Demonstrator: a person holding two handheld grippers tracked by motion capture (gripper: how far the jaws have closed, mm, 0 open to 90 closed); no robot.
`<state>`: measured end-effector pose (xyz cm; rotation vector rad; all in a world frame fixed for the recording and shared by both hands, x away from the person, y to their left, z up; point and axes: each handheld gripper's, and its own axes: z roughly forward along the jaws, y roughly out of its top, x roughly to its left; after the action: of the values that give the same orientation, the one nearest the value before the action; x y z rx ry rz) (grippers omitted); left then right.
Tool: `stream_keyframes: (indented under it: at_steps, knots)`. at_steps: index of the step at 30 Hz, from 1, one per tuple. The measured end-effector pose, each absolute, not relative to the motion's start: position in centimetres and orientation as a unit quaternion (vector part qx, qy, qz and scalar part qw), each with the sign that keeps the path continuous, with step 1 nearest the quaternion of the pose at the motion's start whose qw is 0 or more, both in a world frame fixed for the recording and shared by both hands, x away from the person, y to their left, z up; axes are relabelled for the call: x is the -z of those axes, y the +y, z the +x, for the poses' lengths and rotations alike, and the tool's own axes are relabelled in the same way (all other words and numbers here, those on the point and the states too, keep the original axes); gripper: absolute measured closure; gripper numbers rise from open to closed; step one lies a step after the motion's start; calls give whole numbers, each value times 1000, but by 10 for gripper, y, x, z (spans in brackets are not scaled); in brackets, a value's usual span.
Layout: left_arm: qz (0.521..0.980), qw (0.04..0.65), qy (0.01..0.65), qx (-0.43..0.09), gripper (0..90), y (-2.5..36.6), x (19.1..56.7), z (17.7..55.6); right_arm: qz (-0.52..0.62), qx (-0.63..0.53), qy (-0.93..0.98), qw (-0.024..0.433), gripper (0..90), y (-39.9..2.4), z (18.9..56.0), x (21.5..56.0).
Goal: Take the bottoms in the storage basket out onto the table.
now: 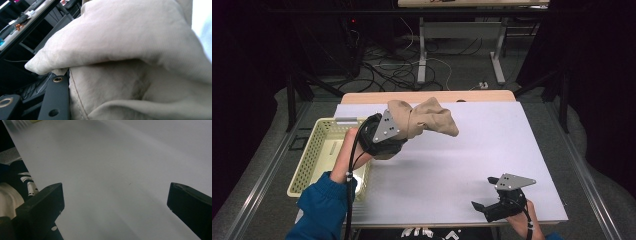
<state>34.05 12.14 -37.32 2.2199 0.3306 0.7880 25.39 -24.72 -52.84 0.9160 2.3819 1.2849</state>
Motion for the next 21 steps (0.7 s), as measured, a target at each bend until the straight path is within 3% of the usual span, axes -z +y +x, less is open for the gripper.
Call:
stream_keyframes:
  at_steps: [21]
  knots:
    - [865, 387, 110, -301, 445, 101, 377, 337, 322, -445, 823, 142, 7, -248, 253, 528]
